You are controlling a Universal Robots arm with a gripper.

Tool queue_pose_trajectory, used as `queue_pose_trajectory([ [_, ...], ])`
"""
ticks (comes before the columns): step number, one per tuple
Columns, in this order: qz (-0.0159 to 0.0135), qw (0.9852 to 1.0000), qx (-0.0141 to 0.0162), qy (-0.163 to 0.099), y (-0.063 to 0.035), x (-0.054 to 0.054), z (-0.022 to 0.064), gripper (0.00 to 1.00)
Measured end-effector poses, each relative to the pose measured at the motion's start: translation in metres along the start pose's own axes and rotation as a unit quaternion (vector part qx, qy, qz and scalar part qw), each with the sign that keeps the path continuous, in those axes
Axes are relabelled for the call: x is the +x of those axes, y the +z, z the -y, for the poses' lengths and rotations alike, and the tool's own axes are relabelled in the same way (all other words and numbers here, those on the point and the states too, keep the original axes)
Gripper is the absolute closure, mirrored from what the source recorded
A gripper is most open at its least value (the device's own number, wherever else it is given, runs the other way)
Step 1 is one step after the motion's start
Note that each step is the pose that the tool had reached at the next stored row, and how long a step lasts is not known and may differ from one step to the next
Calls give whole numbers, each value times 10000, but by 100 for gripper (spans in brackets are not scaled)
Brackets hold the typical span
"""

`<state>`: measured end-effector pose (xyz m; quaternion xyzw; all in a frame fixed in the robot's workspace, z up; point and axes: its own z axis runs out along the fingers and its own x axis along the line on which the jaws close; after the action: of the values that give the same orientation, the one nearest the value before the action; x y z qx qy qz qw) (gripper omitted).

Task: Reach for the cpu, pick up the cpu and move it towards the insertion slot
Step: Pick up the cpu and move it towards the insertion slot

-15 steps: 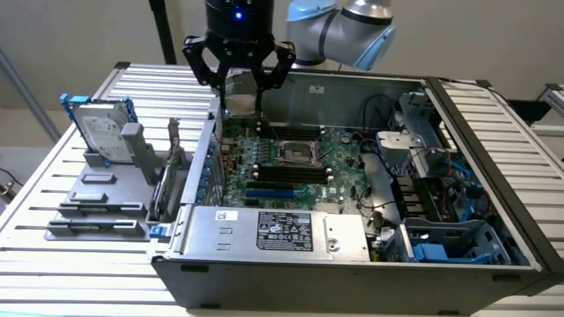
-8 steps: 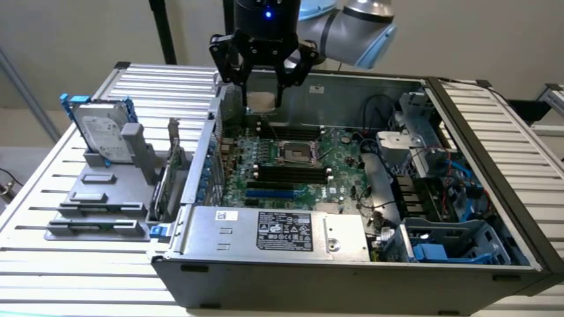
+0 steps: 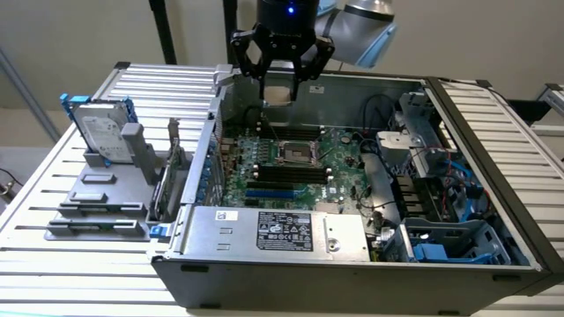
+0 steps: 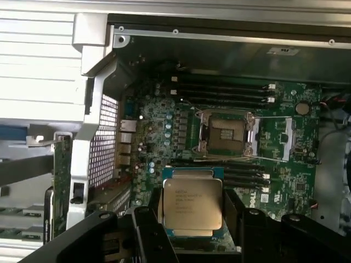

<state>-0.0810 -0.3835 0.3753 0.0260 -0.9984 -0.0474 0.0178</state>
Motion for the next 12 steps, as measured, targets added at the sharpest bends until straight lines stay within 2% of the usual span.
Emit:
queue_pose_trajectory([
  [7, -1, 10000, 14, 0, 28, -191, -191, 46],
  [12, 0, 10000, 22, 11, 44, -296, -281, 46],
])
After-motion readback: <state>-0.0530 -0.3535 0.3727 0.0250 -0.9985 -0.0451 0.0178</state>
